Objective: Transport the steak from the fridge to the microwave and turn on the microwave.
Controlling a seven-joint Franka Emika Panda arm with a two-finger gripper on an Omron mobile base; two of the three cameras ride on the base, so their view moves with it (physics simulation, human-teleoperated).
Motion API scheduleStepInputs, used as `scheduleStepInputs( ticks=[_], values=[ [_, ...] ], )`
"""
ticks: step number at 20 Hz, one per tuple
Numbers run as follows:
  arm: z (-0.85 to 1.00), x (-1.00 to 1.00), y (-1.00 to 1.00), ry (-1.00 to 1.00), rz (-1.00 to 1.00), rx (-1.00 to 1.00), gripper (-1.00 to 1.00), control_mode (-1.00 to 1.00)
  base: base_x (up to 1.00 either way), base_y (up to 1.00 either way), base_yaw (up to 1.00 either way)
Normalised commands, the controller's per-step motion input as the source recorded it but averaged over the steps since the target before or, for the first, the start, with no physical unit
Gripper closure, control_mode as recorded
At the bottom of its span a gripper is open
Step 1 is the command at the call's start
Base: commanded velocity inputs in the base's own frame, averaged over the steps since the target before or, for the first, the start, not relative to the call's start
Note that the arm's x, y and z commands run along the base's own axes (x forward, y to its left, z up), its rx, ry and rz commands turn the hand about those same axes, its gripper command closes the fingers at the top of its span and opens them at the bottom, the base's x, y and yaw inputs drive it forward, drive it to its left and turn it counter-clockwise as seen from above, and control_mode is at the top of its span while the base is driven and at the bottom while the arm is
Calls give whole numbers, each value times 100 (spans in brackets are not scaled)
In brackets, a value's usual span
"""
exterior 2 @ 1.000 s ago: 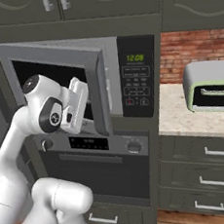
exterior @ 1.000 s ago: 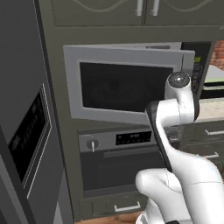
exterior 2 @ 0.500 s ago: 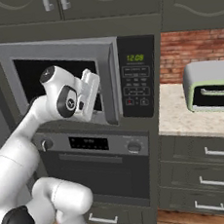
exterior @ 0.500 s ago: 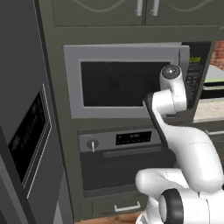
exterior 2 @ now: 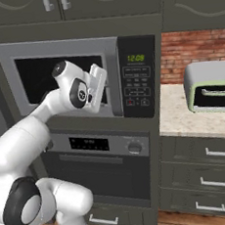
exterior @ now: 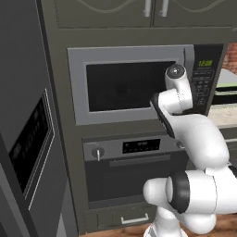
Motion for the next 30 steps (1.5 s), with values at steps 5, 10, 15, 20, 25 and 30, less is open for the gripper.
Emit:
scheduleStepInputs(
  ticks=[5, 10, 15, 20, 25, 30],
  values=[
    [-5, 60, -14, 0, 0, 0, -100, -100, 0, 0, 0],
    [-11, 42, -6, 0, 0, 0, -100, -100, 0, 0, 0],
    [0, 13, 7, 0, 0, 0, -100, -100, 0, 0, 0],
    [1, -5, 9, 3, 0, 1, -100, -100, 0, 0, 0],
    [0, -19, 17, 9, 0, 5, -100, -100, 0, 0, 0],
    [0, -18, 19, 5, 0, 4, -100, -100, 0, 0, 0]
  ],
)
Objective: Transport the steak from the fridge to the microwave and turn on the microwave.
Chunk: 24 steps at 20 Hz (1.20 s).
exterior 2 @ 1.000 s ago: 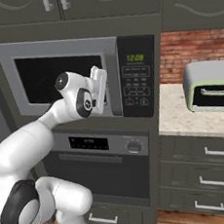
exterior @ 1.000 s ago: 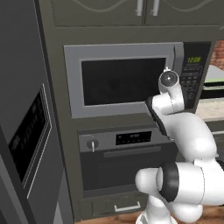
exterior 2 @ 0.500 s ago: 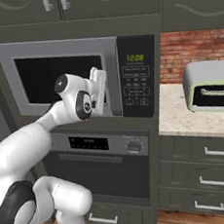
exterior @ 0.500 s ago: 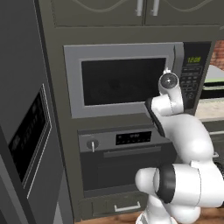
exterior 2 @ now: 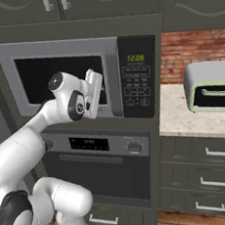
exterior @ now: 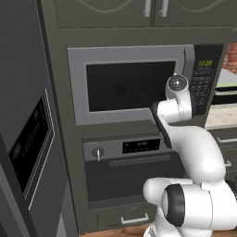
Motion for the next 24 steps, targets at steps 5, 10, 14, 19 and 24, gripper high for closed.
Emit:
scheduleStepInputs(
  ticks=[5, 10, 14, 19, 24],
  values=[
    [0, -39, 7, 4, 0, 3, -100, -100, 0, 0, 0],
    [0, -56, -1, 2, 1, 5, -100, -100, 0, 0, 0],
    [0, -57, -14, 0, 11, 0, -100, -100, 0, 0, 0],
    [0, -47, -30, -3, 16, 0, -100, -100, 0, 0, 0],
    [0, -40, -32, -7, 16, 0, -100, -100, 0, 0, 0]
  ],
)
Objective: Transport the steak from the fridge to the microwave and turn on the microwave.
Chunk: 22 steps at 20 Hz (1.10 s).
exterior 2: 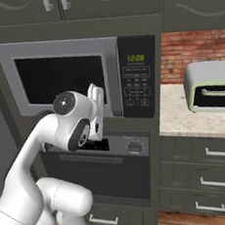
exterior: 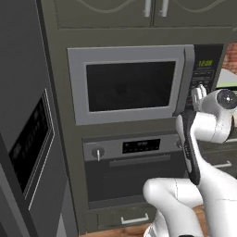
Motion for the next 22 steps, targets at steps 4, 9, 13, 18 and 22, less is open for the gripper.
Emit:
scheduleStepInputs(
  ticks=[4, 9, 13, 18, 22],
  values=[
    [0, -30, -38, -12, 11, 0, -100, -100, 0, 0, 0],
    [0, -9, -41, -12, 6, 1, -100, -100, 0, 0, 0],
    [0, -4, -40, -18, 8, 10, -100, -100, 0, 0, 0],
    [0, -1, -33, -14, 5, 10, -100, -100, 0, 0, 0],
    [-1, 0, -24, -3, 3, 2, -100, -100, 0, 0, 0]
  ],
)
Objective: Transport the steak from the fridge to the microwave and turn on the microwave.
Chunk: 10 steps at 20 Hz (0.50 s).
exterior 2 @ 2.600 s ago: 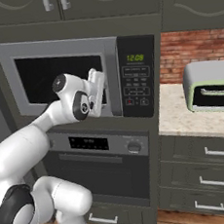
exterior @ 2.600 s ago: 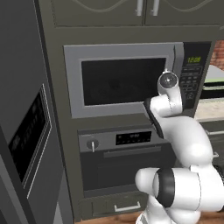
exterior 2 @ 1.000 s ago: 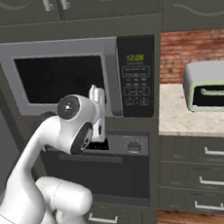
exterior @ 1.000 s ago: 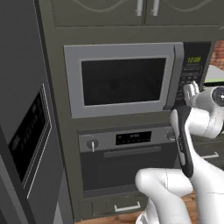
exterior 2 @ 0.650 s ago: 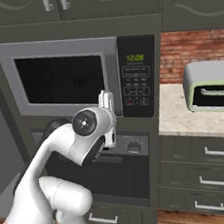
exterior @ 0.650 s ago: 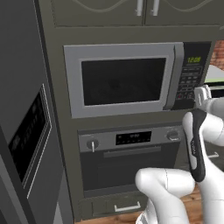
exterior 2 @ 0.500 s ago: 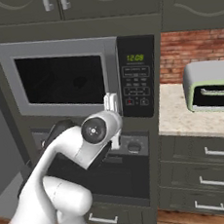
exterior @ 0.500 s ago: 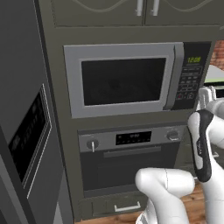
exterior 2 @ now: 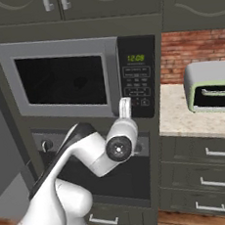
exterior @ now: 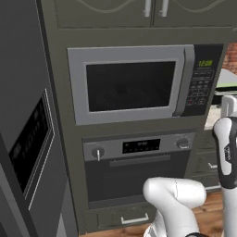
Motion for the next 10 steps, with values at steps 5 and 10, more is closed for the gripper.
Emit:
scheduleStepInputs(
  ticks=[5, 10],
  values=[
    [-4, 12, -18, 0, 4, 1, -100, -100, 0, 0, 0],
    [-1, 30, -8, 0, 10, 8, -100, -100, 0, 0, 0]
  ],
)
